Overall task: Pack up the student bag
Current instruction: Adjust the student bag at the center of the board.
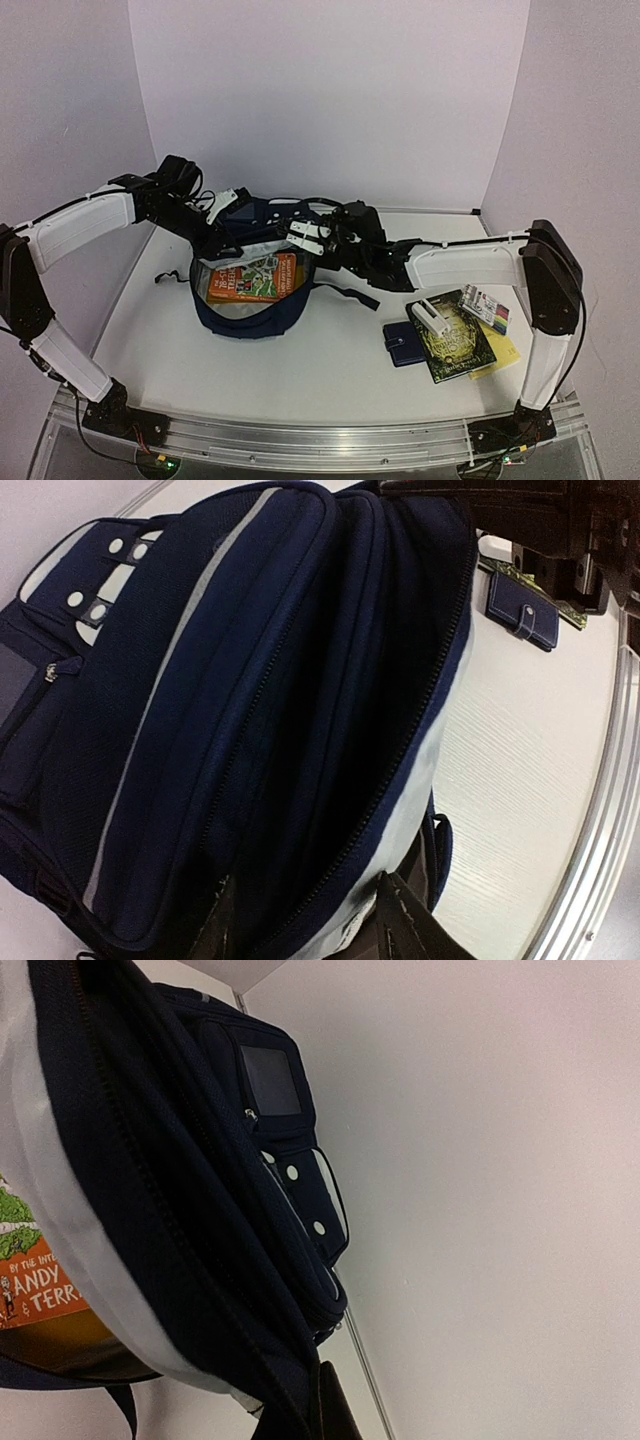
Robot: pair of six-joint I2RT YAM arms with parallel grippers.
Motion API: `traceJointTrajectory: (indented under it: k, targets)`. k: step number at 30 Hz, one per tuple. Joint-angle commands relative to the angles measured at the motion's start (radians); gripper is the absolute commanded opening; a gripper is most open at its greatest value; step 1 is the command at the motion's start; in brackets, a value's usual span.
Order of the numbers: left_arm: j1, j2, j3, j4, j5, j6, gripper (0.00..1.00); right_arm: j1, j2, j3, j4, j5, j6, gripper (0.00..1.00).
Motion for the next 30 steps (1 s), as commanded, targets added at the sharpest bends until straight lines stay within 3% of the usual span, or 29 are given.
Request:
traceJointTrajectory:
  k: [1, 16, 19, 21, 25, 30]
  targets:
    - [0.011, 0.013, 0.065, -0.081, 0.023, 0.022, 0.39, -0.003, -0.102, 0.019, 0.151, 0.03, -0.013, 0.0]
    - [-0.015, -0.001, -0.001, -0.1, -0.081, 0.013, 0.37, -0.02, -0.063, 0.114, 0.152, 0.09, 0.039, 0.0]
    - [-0.019, -0.005, -0.012, -0.081, -0.092, 0.012, 0.41, -0.023, -0.065, 0.116, 0.152, 0.088, 0.042, 0.0]
    - [-0.029, 0.002, -0.01, -0.066, -0.117, 0.008, 0.35, -0.023, -0.063, 0.115, 0.152, 0.087, 0.04, 0.0]
    - [-0.031, -0.021, -0.014, 0.013, -0.174, -0.039, 0.02, -0.023, -0.061, 0.106, 0.152, 0.094, 0.042, 0.0]
    - [-0.036, -0.161, -0.089, 0.225, -0.339, -0.119, 0.0, -0.037, -0.052, 0.129, 0.152, 0.135, 0.069, 0.0]
